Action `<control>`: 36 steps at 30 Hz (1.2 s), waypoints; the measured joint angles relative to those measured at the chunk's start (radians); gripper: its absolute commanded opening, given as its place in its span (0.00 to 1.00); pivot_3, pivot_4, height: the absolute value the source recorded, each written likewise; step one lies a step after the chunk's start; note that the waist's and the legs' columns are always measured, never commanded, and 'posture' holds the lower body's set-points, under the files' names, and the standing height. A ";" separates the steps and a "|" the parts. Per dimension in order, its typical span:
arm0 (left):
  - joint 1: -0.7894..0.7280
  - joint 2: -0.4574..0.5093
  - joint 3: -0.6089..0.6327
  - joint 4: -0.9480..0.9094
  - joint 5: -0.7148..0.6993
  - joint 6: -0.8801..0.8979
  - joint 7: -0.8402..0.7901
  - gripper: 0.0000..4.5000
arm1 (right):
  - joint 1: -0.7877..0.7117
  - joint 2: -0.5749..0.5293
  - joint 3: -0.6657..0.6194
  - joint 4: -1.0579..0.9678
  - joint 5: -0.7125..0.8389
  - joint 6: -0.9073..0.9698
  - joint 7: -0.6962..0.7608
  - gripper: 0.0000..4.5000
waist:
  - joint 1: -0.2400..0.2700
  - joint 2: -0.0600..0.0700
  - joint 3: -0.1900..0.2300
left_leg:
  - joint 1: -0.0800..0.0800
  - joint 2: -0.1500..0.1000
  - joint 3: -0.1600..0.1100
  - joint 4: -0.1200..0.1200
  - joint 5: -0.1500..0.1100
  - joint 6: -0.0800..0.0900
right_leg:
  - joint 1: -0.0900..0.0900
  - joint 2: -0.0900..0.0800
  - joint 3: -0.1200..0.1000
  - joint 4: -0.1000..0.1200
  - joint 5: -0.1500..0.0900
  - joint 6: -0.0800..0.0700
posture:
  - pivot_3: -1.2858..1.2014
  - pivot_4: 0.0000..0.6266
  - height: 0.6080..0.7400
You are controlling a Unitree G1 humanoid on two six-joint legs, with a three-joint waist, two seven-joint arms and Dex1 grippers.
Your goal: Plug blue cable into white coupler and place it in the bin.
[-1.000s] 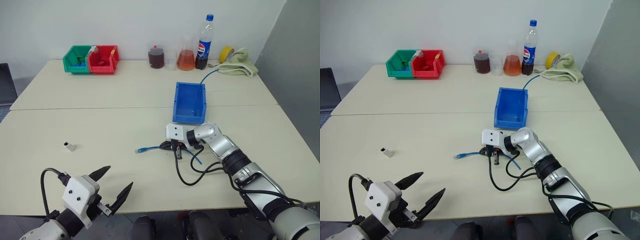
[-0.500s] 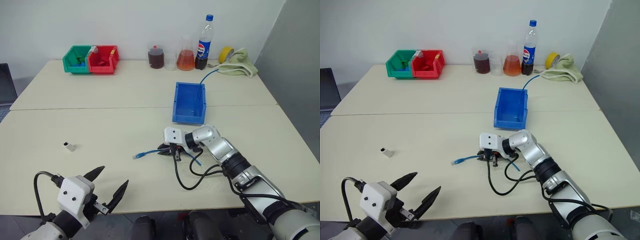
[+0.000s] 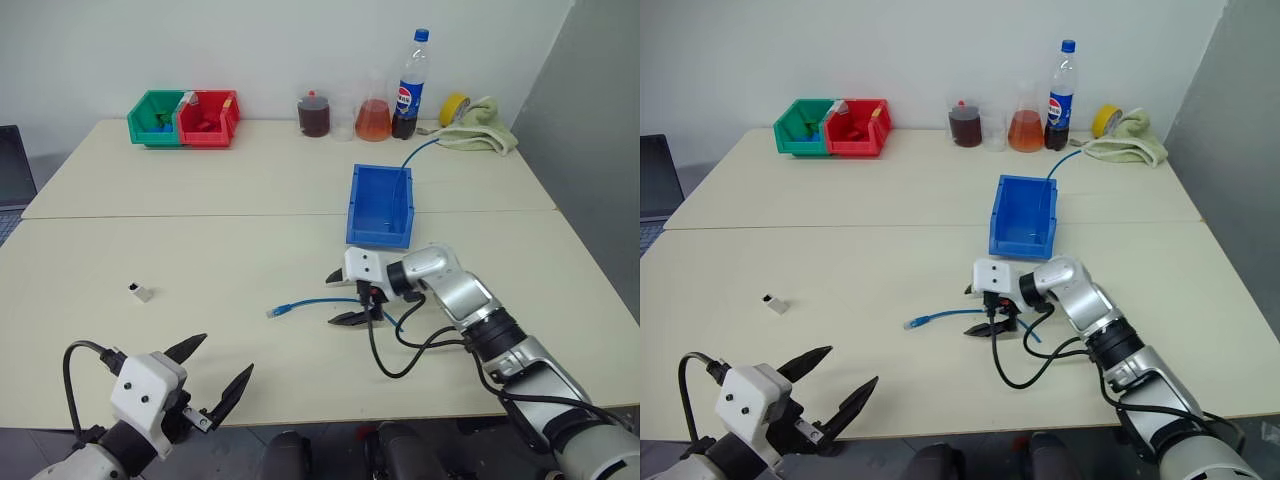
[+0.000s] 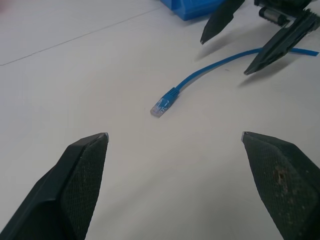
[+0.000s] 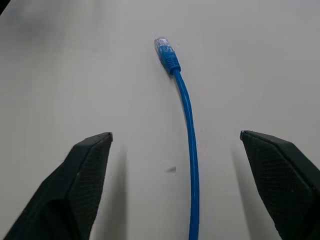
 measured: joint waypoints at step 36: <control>-1.321 0.279 -0.639 1.153 0.152 -0.129 -0.762 1.00 | 0.335 -0.299 -0.389 -0.816 0.614 0.668 -0.321 0.99 | 0.002 -0.001 0.001 | -0.006 -0.001 -0.001 0.000 0.000 0.000 | -0.004 0.000 -0.001 0.000 -0.001 0.002 | 0.52 0.24 1.00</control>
